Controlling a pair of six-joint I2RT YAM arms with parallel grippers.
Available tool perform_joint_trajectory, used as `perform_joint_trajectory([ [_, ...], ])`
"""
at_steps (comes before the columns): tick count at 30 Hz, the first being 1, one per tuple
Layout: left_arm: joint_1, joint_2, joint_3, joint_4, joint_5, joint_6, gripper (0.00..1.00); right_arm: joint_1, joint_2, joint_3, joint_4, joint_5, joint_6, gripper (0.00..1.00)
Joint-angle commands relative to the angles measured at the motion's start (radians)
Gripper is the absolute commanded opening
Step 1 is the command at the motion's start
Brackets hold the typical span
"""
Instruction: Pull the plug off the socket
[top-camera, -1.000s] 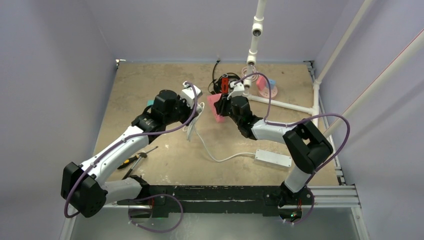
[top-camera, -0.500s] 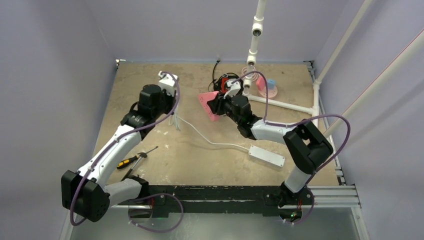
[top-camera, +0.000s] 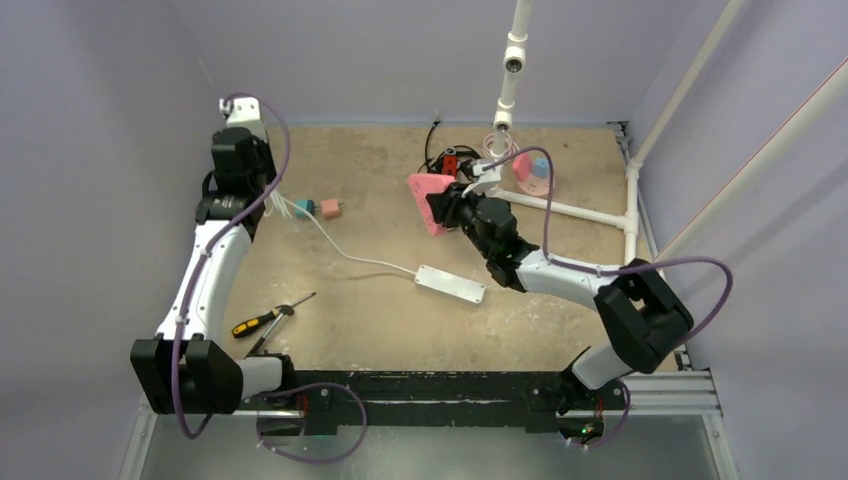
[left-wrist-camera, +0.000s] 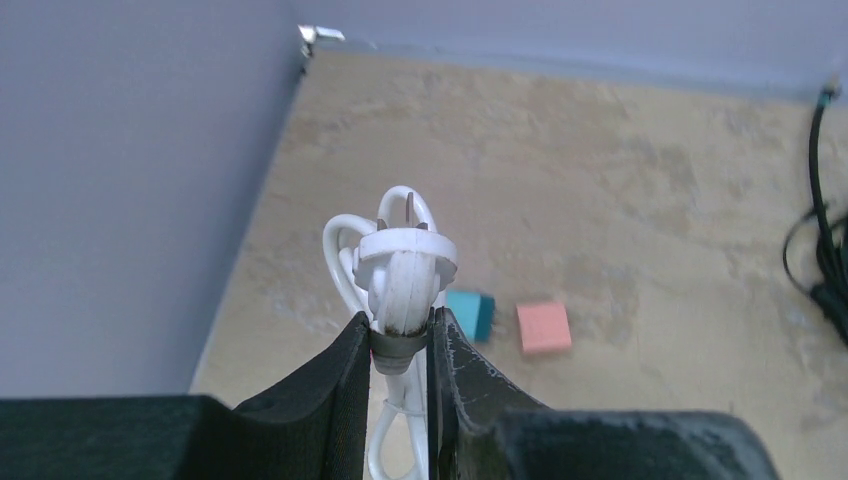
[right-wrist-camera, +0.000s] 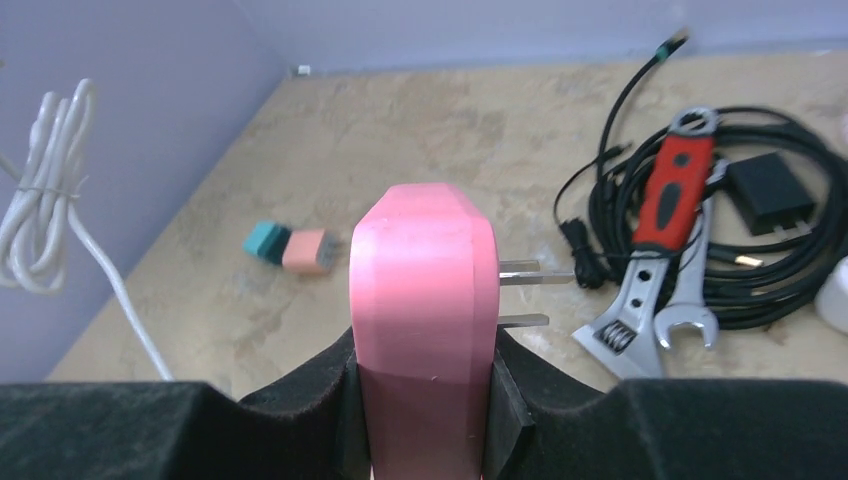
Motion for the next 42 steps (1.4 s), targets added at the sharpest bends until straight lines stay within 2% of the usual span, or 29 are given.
perform_joint_trajectory([
  [1,0.070,0.055,0.214,0.059,-0.055,-0.015,0.00,-0.001,-0.105,-0.040,0.119,0.139,0.010,0.00],
  [6,0.104,0.143,0.351,0.045,-0.166,0.007,0.00,-0.001,-0.133,-0.065,0.150,0.183,-0.003,0.00],
  [13,0.128,0.162,0.453,0.073,-0.309,0.063,0.00,-0.002,-0.114,-0.067,0.172,0.155,-0.001,0.00],
  [16,0.129,0.142,0.411,0.078,-0.230,0.027,0.00,-0.001,-0.101,-0.065,0.189,0.098,-0.008,0.00],
  [20,0.128,0.129,0.258,0.081,-0.079,-0.046,0.00,0.003,-0.048,-0.043,0.212,-0.028,-0.029,0.00],
  [24,0.129,0.175,0.168,0.018,0.053,-0.084,0.00,0.026,0.017,0.002,0.196,-0.061,-0.038,0.00],
  [27,0.128,0.193,0.095,0.032,0.113,-0.104,0.00,0.048,0.088,0.061,0.172,-0.094,-0.044,0.00],
  [33,0.129,0.329,0.111,-0.028,0.181,-0.110,0.00,0.136,0.262,0.284,0.045,-0.114,-0.073,0.00],
  [39,0.128,0.462,0.166,-0.089,0.210,-0.109,0.00,0.147,0.448,0.521,-0.089,-0.133,-0.060,0.09],
  [42,0.129,0.486,0.169,-0.089,0.189,-0.105,0.12,0.147,0.525,0.598,-0.114,-0.143,-0.060,0.14],
])
